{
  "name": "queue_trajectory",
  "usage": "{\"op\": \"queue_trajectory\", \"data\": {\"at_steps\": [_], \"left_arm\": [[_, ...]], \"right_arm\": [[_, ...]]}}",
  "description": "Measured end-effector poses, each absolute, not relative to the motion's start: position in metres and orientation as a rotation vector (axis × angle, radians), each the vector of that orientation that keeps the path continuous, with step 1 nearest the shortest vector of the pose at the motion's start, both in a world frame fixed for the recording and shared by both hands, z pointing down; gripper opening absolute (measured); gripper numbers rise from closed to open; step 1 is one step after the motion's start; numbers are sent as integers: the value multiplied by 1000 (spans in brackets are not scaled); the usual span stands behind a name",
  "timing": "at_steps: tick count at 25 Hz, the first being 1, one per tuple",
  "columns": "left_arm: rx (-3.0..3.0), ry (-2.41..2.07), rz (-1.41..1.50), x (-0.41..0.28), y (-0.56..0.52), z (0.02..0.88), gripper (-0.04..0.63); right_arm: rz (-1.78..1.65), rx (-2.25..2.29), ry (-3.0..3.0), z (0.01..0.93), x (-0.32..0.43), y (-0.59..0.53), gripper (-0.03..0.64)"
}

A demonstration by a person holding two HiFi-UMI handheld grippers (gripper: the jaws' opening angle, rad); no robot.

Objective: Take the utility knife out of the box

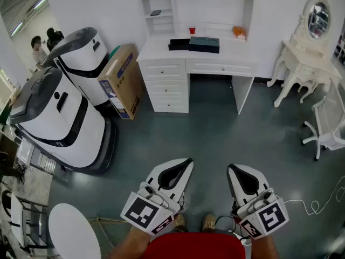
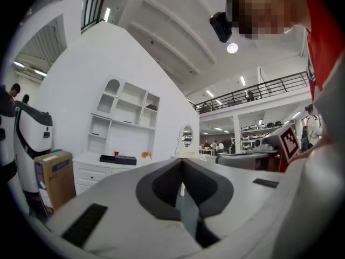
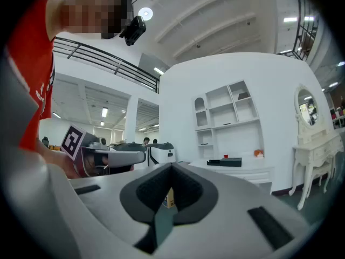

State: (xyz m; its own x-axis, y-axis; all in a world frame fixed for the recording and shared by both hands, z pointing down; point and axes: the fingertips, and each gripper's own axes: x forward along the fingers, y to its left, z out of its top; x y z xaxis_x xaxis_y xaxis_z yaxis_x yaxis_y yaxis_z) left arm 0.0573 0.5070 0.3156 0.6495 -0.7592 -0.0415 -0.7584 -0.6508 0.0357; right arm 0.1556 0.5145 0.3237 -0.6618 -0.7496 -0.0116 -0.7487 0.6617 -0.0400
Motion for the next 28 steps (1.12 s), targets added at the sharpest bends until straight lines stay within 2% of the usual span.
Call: {"op": "queue_trajectory", "data": {"at_steps": [17,28], "left_arm": [[2827,-1318,-107,33,501,314,23],[2831,-1375,-159,-51,469,304,23]], "right_arm": [[-68,-1253,2829,318,133,509,-2],[-52,-1245,2805,308,69,468,-1]]}}
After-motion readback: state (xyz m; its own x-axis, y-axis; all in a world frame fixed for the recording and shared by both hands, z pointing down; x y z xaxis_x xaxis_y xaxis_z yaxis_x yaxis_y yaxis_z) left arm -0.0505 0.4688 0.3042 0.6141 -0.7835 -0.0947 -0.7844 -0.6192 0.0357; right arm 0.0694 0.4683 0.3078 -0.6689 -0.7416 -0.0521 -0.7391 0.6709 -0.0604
